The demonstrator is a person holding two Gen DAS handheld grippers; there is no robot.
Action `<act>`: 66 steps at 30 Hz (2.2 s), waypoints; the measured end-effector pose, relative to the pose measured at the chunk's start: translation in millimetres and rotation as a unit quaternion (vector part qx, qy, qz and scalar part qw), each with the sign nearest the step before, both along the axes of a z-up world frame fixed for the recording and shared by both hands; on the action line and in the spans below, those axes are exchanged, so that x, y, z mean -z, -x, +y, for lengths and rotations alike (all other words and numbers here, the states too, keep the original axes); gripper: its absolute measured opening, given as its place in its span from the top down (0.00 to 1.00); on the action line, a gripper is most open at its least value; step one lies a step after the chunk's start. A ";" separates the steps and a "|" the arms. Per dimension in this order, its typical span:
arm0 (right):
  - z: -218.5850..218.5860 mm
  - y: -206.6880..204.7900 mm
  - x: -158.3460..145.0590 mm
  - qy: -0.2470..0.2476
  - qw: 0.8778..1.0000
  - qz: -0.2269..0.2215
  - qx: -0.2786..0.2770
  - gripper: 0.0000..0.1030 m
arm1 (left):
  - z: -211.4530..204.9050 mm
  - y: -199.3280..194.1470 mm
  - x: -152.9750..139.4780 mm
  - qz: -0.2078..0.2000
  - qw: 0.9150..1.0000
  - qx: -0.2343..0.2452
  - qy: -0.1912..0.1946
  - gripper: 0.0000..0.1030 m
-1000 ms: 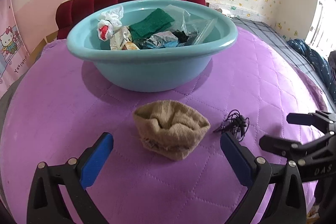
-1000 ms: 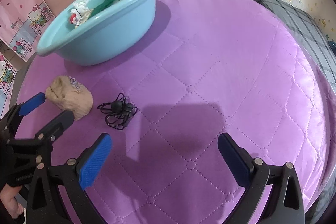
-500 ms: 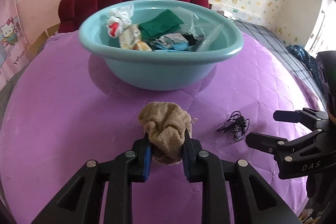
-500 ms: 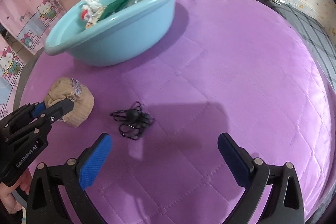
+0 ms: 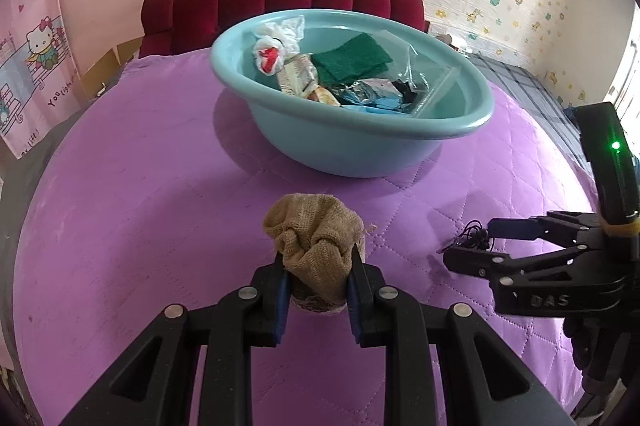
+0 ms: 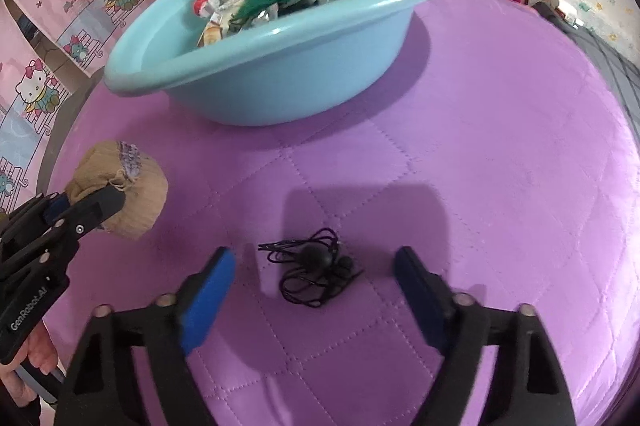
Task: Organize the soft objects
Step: 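Grasp the beige knit pouch with the left gripper while the right grasps the black earphones, then carry the knit pouch and earphones in both grippers over the basin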
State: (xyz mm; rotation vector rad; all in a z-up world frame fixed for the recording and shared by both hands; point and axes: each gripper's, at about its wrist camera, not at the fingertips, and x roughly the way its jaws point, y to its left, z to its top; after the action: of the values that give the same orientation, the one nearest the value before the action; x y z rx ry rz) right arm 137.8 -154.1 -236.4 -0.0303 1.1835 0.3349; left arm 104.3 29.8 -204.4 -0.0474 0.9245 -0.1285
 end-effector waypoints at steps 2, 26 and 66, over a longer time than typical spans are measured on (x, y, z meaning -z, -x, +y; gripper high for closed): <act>2.8 -0.6 -0.3 0.010 1.000 -0.005 -0.003 0.59 | 1.9 0.3 -0.1 0.001 1.000 -0.002 0.002 0.75; 13.5 27.8 -53.5 0.000 0.999 -0.031 -0.005 0.88 | -6.6 15.2 -26.6 -0.001 0.999 0.040 0.004 0.75; 30.5 7.6 -146.3 -0.005 0.997 -0.071 0.010 0.87 | -2.5 -23.0 -105.3 -0.013 0.997 0.072 0.010 0.75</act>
State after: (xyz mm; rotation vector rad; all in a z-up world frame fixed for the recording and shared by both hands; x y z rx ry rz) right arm 130.2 -123.6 -90.1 -0.0336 1.0403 0.3152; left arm 127.3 27.3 -99.1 0.0023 0.9008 -0.2706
